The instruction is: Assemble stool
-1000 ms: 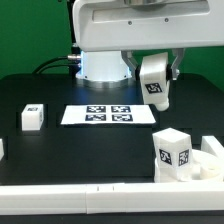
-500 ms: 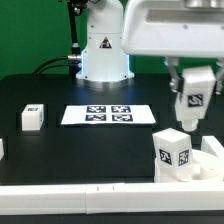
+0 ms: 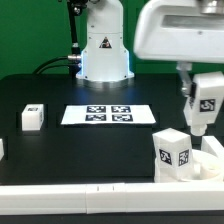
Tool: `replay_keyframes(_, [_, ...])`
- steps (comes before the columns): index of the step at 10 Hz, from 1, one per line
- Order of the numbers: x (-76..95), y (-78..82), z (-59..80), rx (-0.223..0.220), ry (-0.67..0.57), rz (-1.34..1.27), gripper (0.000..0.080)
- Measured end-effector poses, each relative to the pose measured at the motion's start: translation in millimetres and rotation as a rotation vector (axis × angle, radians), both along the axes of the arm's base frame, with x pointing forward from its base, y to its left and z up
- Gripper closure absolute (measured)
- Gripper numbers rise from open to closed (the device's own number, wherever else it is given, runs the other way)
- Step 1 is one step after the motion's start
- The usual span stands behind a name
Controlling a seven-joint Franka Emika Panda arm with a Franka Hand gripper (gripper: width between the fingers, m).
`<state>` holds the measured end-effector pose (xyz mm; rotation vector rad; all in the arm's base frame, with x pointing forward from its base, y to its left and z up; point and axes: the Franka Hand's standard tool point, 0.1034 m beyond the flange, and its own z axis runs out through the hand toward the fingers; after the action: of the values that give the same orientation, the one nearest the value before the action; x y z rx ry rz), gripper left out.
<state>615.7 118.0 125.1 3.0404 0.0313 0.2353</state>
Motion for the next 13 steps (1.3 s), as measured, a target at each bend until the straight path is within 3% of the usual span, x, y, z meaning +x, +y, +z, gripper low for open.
replay_keyframes(5, [8.8, 7.3, -2.6, 0.013, -0.061, 0.046, 0.0476])
replay_keyframes(8, [4.2, 18.3, -15.2, 0.038, -0.128, 0.082, 0.0476])
replay_keyframes(13, [13.8, 6.3, -14.2, 0.008, -0.128, 0.139, 0.0476])
